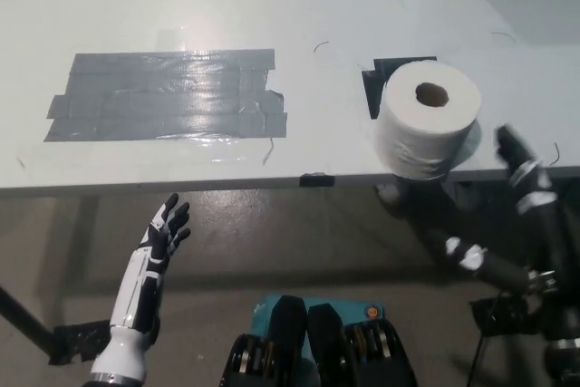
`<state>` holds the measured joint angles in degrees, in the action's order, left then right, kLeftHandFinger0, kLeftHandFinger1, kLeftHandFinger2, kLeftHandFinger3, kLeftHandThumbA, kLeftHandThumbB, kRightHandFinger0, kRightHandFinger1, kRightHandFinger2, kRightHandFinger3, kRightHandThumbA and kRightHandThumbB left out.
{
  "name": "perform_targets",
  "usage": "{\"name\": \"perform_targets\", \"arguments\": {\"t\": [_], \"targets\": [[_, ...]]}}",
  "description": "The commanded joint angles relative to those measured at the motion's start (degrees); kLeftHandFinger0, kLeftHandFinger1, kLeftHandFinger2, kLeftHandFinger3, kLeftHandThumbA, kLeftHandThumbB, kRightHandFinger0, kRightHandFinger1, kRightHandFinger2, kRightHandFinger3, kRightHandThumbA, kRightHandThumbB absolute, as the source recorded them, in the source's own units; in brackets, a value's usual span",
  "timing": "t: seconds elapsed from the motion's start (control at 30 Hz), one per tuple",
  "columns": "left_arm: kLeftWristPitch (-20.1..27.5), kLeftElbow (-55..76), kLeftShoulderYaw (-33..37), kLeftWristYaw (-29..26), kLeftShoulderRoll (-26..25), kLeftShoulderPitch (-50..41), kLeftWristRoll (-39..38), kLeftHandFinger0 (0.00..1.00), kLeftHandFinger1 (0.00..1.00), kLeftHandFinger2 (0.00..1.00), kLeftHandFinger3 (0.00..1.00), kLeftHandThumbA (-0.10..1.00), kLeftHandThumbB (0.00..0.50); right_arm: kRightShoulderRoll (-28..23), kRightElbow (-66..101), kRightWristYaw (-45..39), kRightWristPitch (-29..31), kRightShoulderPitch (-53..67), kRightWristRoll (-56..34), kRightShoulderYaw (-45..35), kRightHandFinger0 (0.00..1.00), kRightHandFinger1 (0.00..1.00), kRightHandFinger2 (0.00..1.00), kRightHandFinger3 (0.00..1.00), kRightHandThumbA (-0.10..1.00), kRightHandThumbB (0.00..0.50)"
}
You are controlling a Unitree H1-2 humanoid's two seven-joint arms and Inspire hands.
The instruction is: A toilet paper roll is kept on the black spot on the desk infront of the robot and the robot inserts its right thumb into the hole in the centre to grab the roll. Then it passes the roll to a person.
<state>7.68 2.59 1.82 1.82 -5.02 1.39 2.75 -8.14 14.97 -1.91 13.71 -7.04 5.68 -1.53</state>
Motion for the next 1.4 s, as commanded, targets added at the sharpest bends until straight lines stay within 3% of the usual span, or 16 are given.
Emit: {"name": "perform_targets", "arguments": {"t": [0.0,0.1,0.13,0.3,0.4,0.5,0.53,0.6,0.67,0.73,0.77,0.8,0.9,0.93,1.07,1.37], "targets": [[1.2,2.3,0.9,0.9,-0.9,-0.8,1.5,1.00,1.00,1.00,1.00,1.00,0.056,-11.1,14.0,-3.0,-12.8,-11.6,-0.5,-6.5,1.00,1.00,1.00,1.00,1.00,0.330],[1.0,2.4,1.0,0.9,-0.9,-1.0,1.7,1.00,1.00,1.00,1.00,1.00,0.068,-16.0,13.6,-5.2,-21.7,-17.3,-1.5,-7.5,1.00,1.00,1.00,1.00,1.00,0.380],[1.1,2.4,1.0,0.8,-0.9,-1.0,1.6,1.00,1.00,1.00,1.00,1.00,0.088,-19.1,12.3,-7.1,-26.4,-21.2,-1.4,-7.1,1.00,1.00,1.00,1.00,1.00,0.369],[-0.1,2.8,1.2,0.7,-1.1,-1.1,2.2,1.00,1.00,1.00,1.00,1.00,0.098,-27.9,3.3,-15.4,-37.6,-33.7,-1.8,-1.9,1.00,1.00,1.00,1.00,1.00,0.328],[0.2,2.7,1.1,0.5,-0.8,-0.3,2.0,1.00,1.00,1.00,1.00,1.00,0.096,-30.9,-9.0,-23.7,-40.6,-44.1,-3.8,3.4,1.00,1.00,1.00,1.00,0.93,0.333],[0.2,2.7,1.3,0.6,-0.8,-0.2,2.2,1.00,1.00,1.00,1.00,1.00,0.090,-32.2,-22.5,-34.1,-40.6,-52.8,-5.8,9.0,1.00,1.00,1.00,1.00,0.86,0.314],[0.2,2.7,1.4,0.7,-0.8,-0.2,2.2,1.00,1.00,1.00,1.00,1.00,0.083,-31.8,-27.1,-36.6,-40.6,-55.5,-5.6,10.7,1.00,1.00,1.00,1.00,0.85,0.334],[0.4,2.5,1.4,0.7,-0.7,0.1,2.1,1.00,1.00,1.00,1.00,1.00,0.076,-30.7,-34.6,-41.0,-40.6,-60.5,-1.8,14.8,1.00,1.00,1.00,1.00,0.88,0.426],[0.0,2.5,1.3,0.8,-0.8,0.6,2.0,1.00,1.00,1.00,1.00,1.00,0.078,-29.4,-40.4,-44.4,-40.6,-64.5,0.0,18.6,1.00,1.00,1.00,1.00,0.88,0.349],[-0.1,2.6,1.3,0.8,-0.8,0.6,2.1,1.00,1.00,1.00,1.00,1.00,0.081,-28.8,-43.1,-45.3,-39.9,-65.8,0.9,20.5,1.00,1.00,1.00,1.00,0.88,0.323],[0.0,2.6,1.4,0.9,-0.9,0.6,2.0,1.00,1.00,1.00,1.00,1.00,0.083,-27.1,-48.2,-46.0,-38.4,-67.6,2.9,22.4,1.00,1.00,1.00,1.00,0.88,0.260],[0.2,2.5,1.4,1.0,-0.9,0.6,1.8,1.00,1.00,1.00,1.00,1.00,0.082,-26.0,-51.6,-46.6,-37.1,-68.9,4.1,23.9,1.00,1.00,1.00,1.00,0.90,0.244],[0.3,2.4,1.5,0.9,-0.9,0.9,2.4,1.00,1.00,1.00,1.00,1.00,0.086,-22.4,-61.1,-47.6,-35.6,-72.5,7.7,28.6,1.00,1.00,1.00,1.00,0.95,0.287],[0.3,2.4,1.7,0.9,-0.9,0.6,2.8,1.00,1.00,1.00,1.00,1.00,0.093,-21.7,-62.3,-47.2,-34.2,-72.2,7.8,29.2,1.00,1.00,1.00,1.00,0.93,0.330],[0.4,2.4,1.8,0.8,-0.9,0.3,3.1,1.00,1.00,1.00,1.00,1.00,0.105,-19.0,-67.7,-46.7,-34.9,-73.9,9.3,33.0,1.00,1.00,1.00,1.00,1.00,0.361],[0.0,2.3,2.0,1.0,-1.3,0.9,3.5,1.00,1.00,1.00,1.00,1.00,0.092,-15.5,-79.2,-48.2,-26.7,-77.2,11.1,39.0,1.00,1.00,1.00,1.00,1.00,0.345]]}}
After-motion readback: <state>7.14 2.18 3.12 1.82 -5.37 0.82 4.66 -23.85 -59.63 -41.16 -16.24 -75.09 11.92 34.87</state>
